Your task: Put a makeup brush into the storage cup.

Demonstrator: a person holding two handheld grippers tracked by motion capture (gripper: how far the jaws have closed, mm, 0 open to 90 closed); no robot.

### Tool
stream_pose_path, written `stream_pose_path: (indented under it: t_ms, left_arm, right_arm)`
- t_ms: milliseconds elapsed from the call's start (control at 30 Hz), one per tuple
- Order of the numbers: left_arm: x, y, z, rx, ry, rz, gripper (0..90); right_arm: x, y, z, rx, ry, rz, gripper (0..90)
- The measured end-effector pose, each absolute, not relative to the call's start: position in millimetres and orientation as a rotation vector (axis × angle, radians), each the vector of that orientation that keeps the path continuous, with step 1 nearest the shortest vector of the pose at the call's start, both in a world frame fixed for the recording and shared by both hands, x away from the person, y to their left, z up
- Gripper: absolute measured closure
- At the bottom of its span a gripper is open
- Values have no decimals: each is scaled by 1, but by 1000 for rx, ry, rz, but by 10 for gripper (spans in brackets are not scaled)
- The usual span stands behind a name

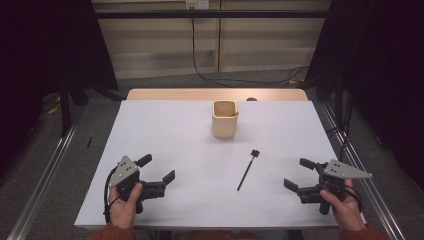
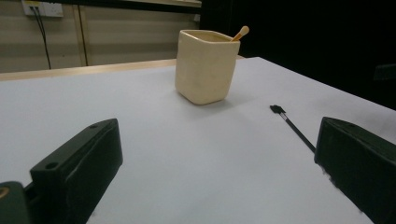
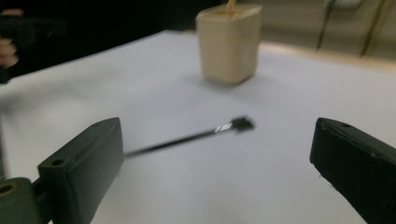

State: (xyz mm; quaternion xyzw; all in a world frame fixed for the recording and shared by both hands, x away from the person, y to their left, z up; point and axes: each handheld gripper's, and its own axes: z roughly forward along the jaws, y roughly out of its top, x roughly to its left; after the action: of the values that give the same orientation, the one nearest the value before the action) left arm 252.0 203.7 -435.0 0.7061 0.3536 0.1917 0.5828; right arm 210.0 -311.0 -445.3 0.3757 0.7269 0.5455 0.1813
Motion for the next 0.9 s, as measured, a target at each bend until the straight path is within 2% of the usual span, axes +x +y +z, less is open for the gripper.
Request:
stream_pose_path:
  t_ms: [267,900]
  left_arm:
    - [252,201,-435,1661,817,447,12]
    - [251,200,-433,1675,797,436,11]
  right_arm:
    - [215,-306,-441,1004,2025,1518,17]
    - [257,-289,-427,1003,1970,1517,26]
